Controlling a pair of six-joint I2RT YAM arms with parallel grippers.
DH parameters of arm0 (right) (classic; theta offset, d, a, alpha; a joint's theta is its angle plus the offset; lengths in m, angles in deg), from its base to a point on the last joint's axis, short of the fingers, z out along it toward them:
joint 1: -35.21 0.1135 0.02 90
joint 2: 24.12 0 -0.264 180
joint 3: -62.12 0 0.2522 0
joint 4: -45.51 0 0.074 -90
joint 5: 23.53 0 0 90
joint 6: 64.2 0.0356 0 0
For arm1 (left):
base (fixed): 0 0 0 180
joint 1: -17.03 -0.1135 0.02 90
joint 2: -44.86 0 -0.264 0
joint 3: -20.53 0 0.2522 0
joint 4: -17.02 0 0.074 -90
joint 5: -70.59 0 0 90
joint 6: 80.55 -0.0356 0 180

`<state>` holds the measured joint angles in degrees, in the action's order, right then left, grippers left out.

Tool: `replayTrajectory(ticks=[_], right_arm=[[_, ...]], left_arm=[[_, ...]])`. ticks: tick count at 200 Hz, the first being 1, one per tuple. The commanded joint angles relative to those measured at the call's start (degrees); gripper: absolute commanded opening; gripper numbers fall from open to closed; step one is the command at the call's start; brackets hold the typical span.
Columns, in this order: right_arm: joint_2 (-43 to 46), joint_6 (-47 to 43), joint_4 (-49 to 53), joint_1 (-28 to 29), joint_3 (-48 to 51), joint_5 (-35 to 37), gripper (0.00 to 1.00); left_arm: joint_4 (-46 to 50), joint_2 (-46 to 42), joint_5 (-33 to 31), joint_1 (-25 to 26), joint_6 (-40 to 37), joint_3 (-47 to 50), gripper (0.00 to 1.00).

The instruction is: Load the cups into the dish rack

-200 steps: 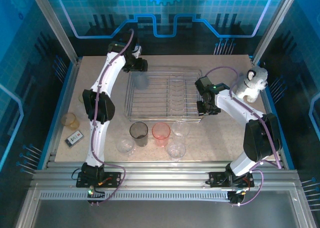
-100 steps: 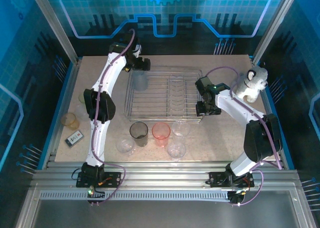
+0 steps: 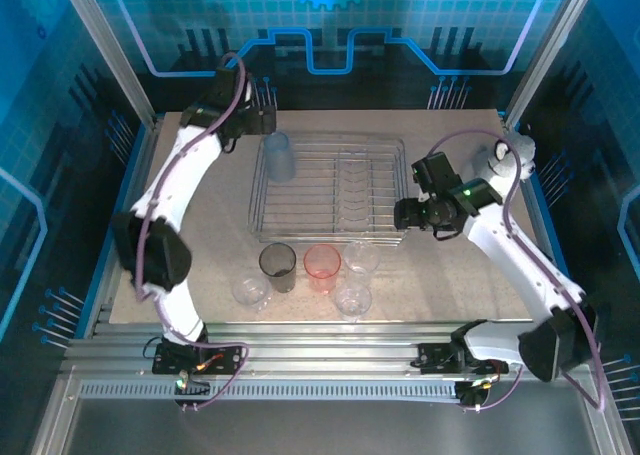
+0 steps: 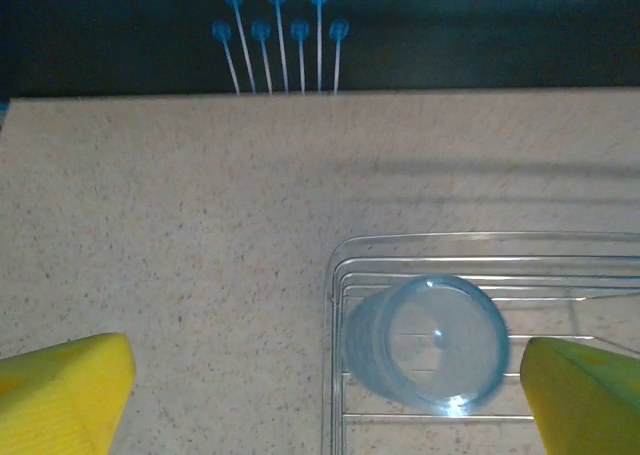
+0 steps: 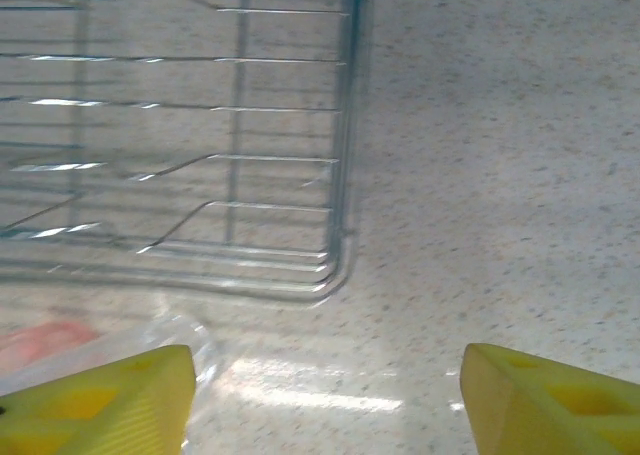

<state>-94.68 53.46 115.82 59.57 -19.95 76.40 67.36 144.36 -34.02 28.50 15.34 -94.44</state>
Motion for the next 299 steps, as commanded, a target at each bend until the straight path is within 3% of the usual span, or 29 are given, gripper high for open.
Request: replayTrajectory(ticks=[1,25,47,101,226,251,274,299], right_arm=[[3.7,5.6,4.3,5.6,1.9,-3.9,0.68],[5.2,10.3,5.2,12.6,3.7,-3.4,0.56],[5.0,13.5,5.0,17.4,4.8,-2.0,0.53],[0.5,15.7,3.5,22.1,5.0,1.5,0.46],[-10.2,14.8,0.7,22.3,2.3,4.9,0.28],[-9.8,15.0,3.3,22.0,1.5,6.3,0.19],[-7.1,15.2,5.9,21.0,2.1,7.5,0.0],[-1.1,15.4,9.1,19.0,3.4,8.3,0.0]], left_arm=[[-13.1,-11.8,4.6,-0.6,0.8,14.1,0.99],[-19.6,-25.5,3.8,-0.6,3.7,29.6,0.99],[-22.9,-36.7,3.1,-0.7,7.4,40.9,0.99],[-21.3,-50.8,11.4,-0.7,13.8,51.9,0.99],[-13.5,-56.0,14.7,-0.7,16.7,55.0,0.99],[-11.1,-54.6,15.4,-0.7,16.5,53.2,0.99],[-11.1,-54.5,16.7,-0.7,16.8,52.7,0.99],[-12.0,-54.3,19.9,-0.7,17.4,52.1,0.99]])
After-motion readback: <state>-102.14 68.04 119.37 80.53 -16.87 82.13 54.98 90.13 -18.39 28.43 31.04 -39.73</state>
